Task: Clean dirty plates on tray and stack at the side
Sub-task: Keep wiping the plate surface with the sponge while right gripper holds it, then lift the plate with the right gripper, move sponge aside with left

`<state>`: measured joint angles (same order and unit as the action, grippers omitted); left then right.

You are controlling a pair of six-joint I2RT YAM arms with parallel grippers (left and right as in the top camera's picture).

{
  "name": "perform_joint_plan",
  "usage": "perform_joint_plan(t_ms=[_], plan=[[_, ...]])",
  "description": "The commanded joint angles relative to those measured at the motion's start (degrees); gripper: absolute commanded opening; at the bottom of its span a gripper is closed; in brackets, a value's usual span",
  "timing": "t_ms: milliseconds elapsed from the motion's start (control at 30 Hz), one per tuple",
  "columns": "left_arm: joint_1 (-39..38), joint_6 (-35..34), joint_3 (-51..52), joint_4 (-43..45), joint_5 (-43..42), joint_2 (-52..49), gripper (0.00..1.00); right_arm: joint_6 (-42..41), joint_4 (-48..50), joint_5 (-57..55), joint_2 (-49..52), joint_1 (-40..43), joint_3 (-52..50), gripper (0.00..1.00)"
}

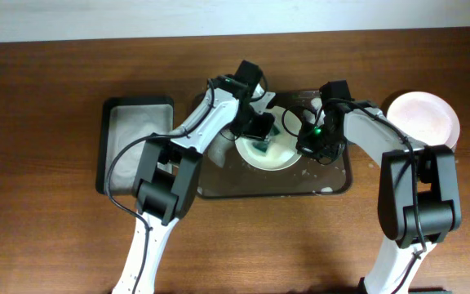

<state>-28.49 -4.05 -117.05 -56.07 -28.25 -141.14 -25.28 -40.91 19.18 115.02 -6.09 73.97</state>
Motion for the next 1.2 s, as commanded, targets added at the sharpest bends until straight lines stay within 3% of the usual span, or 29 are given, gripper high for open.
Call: perform_joint_plan(t_ms=[0,167,300,533,700,1067,1167], plan=[[0.9,3.7,1.1,-3.3,3.3,-2.4,0.01,1.3,-0.8,-3.3,2.4,-0.3,-2.1,0.04],[0.9,3.6,1.1,-6.0,20.0,-2.4,0.01,1.3,-0.7,-3.3,2.4,-0.3,-2.1,0.04],[0.9,0.1,1.1,-4.8,28.3,-2.4,0.00,1.3,-0.6,-3.3,2.4,-0.3,-2.1,0.04],[0.9,-9.4,0.8,2.8,32.4,-2.4,0.01,1.5,-0.5,-3.3,2.4,-0.3,-2.1,0.04],[1.4,-11.3,-4.0,0.4,29.9,-2.2,0.00,1.5,-0.4,-3.3,2.4,-0.3,-2.1,0.04],[4.2,-9.5,-31.4,-29.2,25.4,-1.9,0.00,2.8,-0.2,-3.3,2.1,-0.2,-2.0,0.04],[6.1,-7.4,-33.7,-34.9,24.5,-1.9,0.01,5.6,-0.5,-4.8,-1.2,-0.2,-2.0,0.04]])
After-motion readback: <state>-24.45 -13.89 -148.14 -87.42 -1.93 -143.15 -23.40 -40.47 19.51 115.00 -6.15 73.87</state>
